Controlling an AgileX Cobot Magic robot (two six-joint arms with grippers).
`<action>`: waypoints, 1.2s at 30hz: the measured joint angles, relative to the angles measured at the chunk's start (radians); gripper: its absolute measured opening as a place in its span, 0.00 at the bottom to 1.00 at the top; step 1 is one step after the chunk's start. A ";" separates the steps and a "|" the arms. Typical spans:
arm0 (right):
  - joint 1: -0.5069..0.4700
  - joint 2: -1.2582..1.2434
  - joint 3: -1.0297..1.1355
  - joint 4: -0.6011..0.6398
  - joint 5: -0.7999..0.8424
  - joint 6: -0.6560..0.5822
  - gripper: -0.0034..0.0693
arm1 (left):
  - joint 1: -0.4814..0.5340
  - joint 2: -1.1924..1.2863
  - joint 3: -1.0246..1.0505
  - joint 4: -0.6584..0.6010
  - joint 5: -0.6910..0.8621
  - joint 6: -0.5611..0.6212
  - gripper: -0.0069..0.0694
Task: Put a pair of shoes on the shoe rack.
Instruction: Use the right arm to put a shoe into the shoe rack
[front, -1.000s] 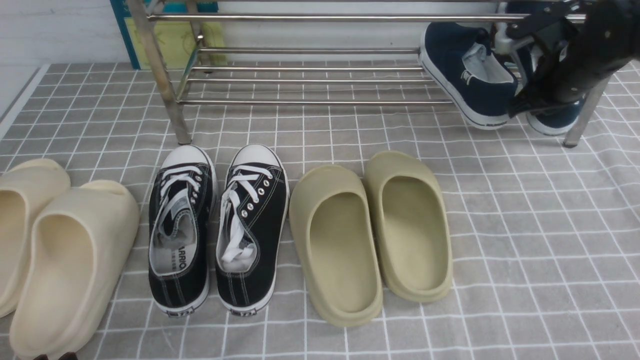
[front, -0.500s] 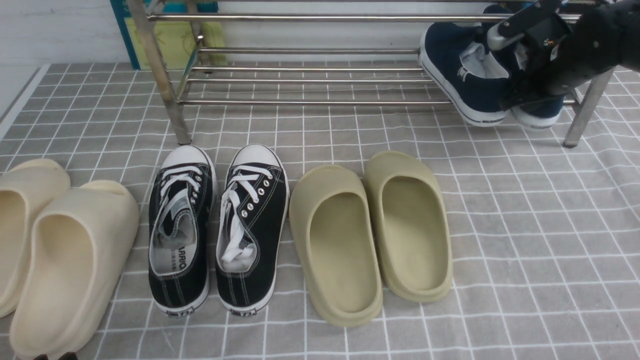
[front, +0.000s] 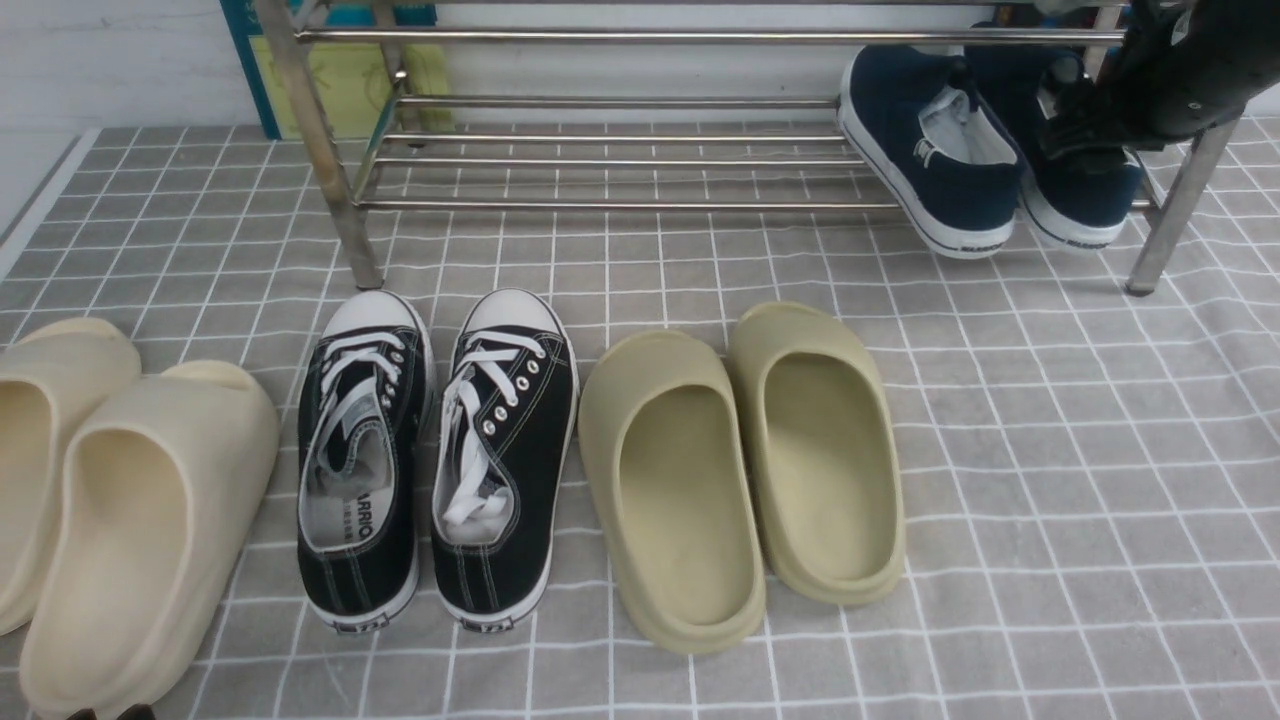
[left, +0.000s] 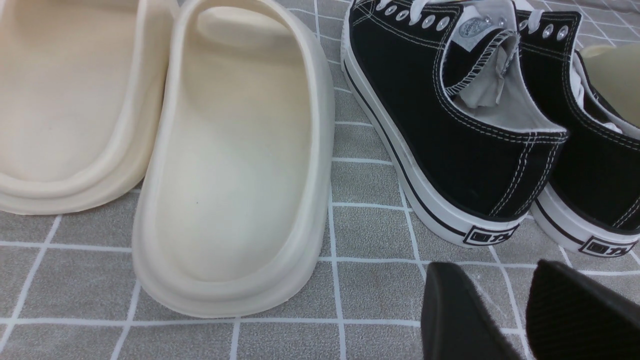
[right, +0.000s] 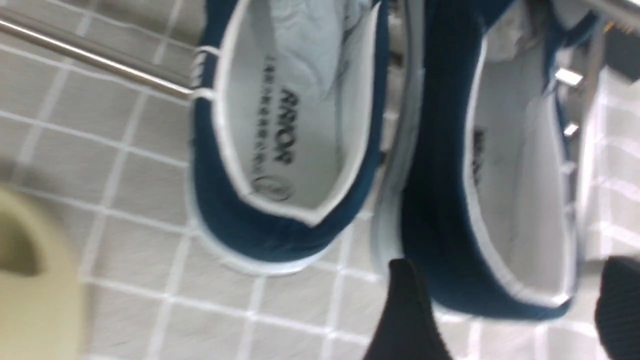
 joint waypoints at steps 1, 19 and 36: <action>0.000 0.001 0.000 0.033 0.019 0.001 0.66 | 0.000 0.000 0.000 0.000 0.000 0.000 0.40; 0.000 0.107 0.000 0.275 0.039 -0.010 0.04 | 0.000 0.000 0.000 0.000 0.000 0.000 0.40; 0.003 0.114 0.001 0.367 -0.072 -0.094 0.57 | 0.000 0.000 0.000 0.000 0.000 0.000 0.40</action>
